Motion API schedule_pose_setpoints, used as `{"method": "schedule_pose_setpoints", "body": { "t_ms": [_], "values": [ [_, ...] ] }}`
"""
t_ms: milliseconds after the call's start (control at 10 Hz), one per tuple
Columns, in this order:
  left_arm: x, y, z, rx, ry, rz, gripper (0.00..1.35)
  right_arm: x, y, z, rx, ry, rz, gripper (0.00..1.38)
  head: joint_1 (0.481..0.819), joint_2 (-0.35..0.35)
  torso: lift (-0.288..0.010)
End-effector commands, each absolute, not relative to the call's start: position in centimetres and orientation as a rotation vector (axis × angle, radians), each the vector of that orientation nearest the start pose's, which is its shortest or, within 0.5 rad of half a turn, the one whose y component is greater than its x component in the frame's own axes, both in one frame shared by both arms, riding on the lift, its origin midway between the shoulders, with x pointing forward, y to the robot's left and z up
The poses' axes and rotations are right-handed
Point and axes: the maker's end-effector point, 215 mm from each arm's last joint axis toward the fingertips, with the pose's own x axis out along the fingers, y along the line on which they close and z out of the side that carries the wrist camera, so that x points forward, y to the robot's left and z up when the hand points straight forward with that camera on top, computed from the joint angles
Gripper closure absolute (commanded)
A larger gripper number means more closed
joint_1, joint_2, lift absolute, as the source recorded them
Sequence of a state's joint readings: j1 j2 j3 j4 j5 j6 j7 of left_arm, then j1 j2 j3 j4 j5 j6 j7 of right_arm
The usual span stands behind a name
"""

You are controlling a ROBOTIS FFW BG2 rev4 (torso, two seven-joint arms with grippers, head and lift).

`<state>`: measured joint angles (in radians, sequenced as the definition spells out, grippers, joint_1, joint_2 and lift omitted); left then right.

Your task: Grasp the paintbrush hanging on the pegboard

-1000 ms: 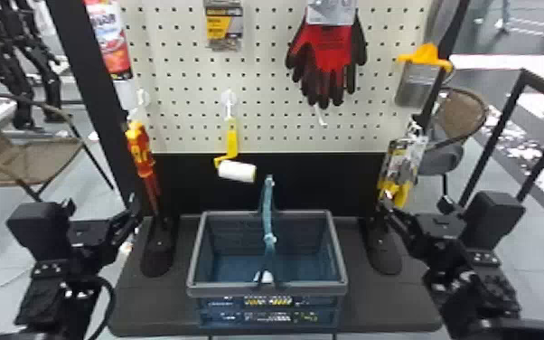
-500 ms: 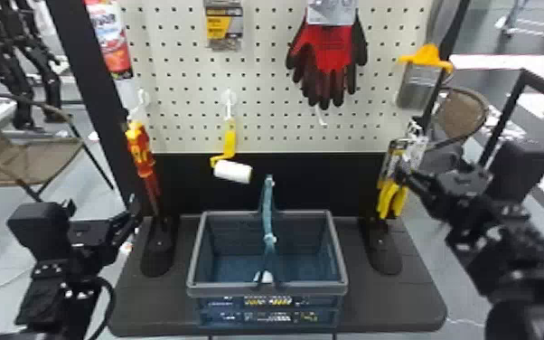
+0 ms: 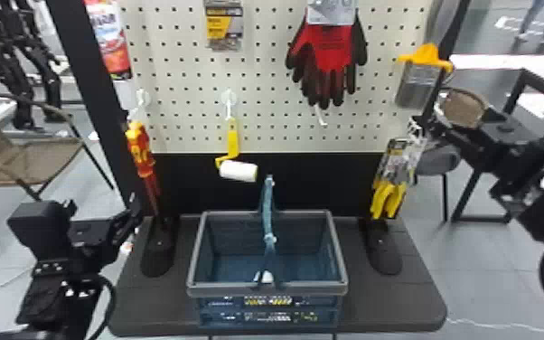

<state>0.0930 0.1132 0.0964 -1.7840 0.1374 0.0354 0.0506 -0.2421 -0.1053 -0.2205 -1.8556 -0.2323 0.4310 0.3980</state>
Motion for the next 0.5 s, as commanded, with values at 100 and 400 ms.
{"method": "schedule_pose_setpoints", "body": {
  "t_ms": [100, 400],
  "values": [
    [57.1, 31.7, -28.0, -0.017, -0.092, 0.116, 0.15, 64.6, -27.9, -9.8, 0.119, -0.176, 0.381, 0.06, 0.549, 0.0, -0.1],
    [57.4, 31.3, -28.1, -0.022, -0.088, 0.107, 0.15, 65.1, -27.8, -6.8, 0.117, -0.175, 0.476, 0.06, 0.549, 0.0, -0.1]
  ]
}}
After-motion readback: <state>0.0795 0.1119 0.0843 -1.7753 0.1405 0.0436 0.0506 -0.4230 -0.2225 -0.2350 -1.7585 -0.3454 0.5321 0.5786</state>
